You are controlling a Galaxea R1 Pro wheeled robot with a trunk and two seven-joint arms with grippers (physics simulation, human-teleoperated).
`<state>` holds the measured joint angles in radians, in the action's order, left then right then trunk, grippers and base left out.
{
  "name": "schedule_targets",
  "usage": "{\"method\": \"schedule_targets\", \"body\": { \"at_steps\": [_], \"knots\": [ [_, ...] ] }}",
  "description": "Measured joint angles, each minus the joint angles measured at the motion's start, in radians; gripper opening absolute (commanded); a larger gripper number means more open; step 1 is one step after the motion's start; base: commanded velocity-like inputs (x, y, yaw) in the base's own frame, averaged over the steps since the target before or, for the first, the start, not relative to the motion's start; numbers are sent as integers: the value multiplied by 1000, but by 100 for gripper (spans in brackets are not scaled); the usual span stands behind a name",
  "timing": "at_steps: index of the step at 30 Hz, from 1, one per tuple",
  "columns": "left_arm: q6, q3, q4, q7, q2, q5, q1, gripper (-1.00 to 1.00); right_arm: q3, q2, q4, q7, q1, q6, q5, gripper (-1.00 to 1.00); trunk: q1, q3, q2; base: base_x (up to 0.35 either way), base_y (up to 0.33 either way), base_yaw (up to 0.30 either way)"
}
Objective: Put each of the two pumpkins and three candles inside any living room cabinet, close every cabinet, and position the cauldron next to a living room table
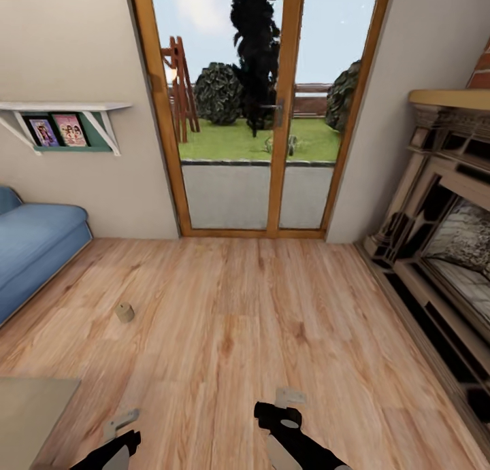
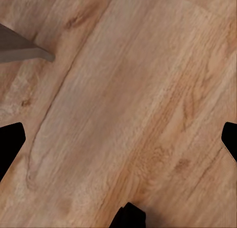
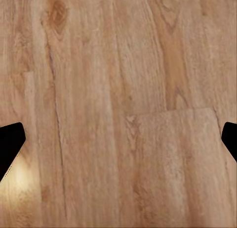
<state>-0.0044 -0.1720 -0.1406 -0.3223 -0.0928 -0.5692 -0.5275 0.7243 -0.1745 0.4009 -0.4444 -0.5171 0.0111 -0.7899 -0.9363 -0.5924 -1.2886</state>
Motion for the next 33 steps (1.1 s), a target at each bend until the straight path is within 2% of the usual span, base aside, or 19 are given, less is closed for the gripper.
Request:
{"method": "schedule_targets", "body": {
  "at_steps": [26, 33],
  "knots": [
    [-23, -2, 11, -1, 1, 8, 0, 100, -6, 0, 0, 2, 0, 0, 1, 100, 0, 13, 0, 268, -118, 290],
    [-23, -3, 11, -1, 1, 8, 0, 100, -6, 0, 0, 2, 0, 40, 5, 100, 0, 16, 0, 272, -213, 290]
  ]
}}
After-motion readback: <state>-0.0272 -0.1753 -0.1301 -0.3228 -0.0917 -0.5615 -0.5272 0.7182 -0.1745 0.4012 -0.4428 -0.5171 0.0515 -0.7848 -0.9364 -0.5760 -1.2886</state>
